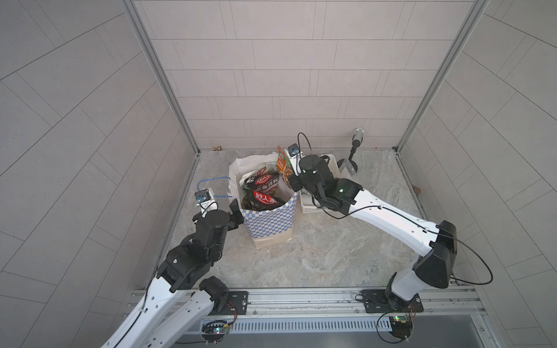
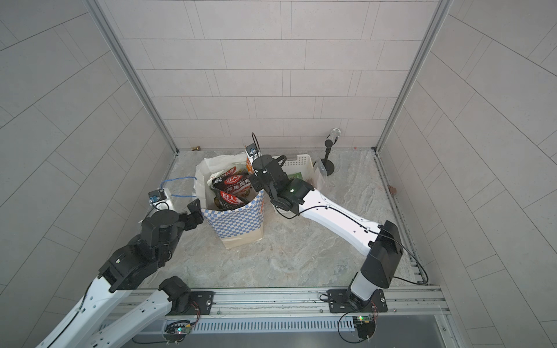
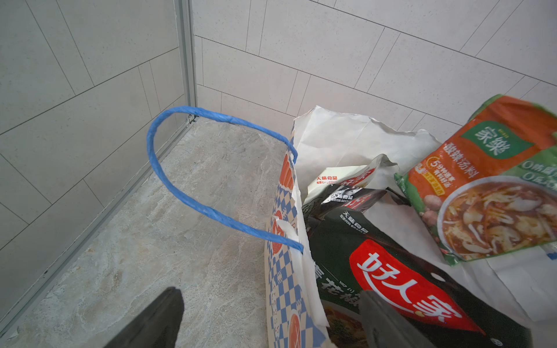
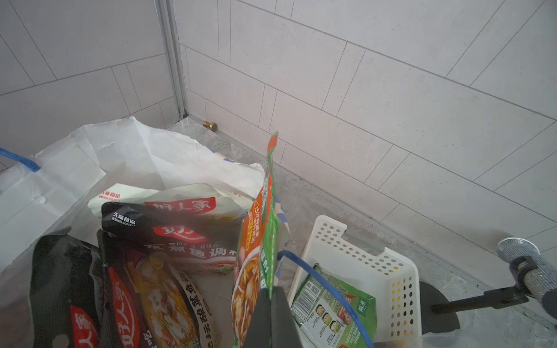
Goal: Place the condiment packets inside the bag
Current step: Place the condiment packet in the paper bag.
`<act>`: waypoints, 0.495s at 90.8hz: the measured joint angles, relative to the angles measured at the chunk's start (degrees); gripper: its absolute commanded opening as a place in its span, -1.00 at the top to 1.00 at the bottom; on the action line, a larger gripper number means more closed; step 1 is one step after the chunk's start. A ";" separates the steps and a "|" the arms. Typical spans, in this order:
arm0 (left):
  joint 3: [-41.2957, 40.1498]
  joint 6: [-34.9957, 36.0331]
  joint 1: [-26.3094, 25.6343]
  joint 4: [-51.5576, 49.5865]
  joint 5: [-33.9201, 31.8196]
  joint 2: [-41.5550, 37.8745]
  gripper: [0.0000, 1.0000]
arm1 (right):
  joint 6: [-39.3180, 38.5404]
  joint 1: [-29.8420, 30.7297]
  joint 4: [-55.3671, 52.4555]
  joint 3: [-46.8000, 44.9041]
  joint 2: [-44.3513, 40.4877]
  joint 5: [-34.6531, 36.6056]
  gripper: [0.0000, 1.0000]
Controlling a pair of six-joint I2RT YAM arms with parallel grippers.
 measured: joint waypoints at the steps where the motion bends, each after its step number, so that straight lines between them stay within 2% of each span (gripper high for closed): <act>1: 0.00 0.00 0.00 0.00 0.00 0.00 -0.85 | 0.02 0.07 -0.15 0.00 0.22 -0.15 0.94; 10: 0.00 0.35 0.00 0.00 -0.02 0.00 -0.85 | 0.39 0.42 -0.81 -0.04 0.79 -2.80 0.54; 20: 0.00 0.37 0.00 0.00 -0.02 0.00 -0.85 | 1.46 0.55 -0.94 -0.15 0.20 -5.25 0.22; 45: 0.00 0.35 0.00 0.02 0.04 0.24 -0.85 | 3.43 -1.68 -1.03 -3.45 -7.74 -9.79 0.05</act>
